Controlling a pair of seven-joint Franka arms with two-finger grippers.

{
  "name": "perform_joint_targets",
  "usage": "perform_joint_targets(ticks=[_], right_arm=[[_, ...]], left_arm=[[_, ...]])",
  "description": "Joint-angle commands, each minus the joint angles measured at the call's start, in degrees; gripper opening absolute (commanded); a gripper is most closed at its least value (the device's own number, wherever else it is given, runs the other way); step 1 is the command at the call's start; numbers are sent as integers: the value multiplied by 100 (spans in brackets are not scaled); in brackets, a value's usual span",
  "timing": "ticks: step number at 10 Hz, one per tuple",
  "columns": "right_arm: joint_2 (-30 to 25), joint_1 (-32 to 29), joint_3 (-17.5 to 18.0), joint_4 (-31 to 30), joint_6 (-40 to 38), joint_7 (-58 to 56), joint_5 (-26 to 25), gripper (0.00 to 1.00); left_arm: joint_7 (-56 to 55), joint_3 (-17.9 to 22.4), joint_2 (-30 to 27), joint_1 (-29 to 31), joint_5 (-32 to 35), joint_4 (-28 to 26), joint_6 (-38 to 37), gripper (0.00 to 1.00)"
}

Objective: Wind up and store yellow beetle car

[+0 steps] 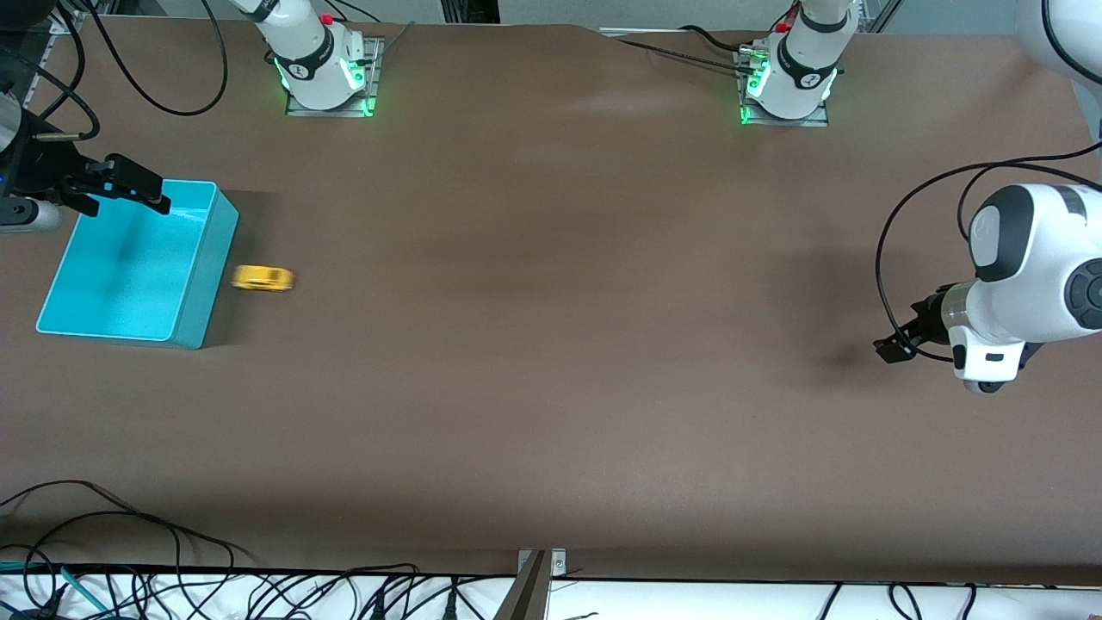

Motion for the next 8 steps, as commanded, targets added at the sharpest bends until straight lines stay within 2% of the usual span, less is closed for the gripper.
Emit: perform_joint_targets(ticks=[1,3,6,8], right_arm=[[-68,-20,7,-11,-65,45,99,100],[-68,-20,7,-11,-65,45,99,100],[-68,-20,7,-11,-65,45,99,100],[-68,-20,-1,-11,-56,45,99,100]], left_arm=[[780,-87,-225,12,-121,73,-199,97],[1525,-237,-357,38,-104,64,-207,100],[1704,-429,-593,38,-112,64,-348,100],[2580,-448,-752,30,-121,64,-392,100]])
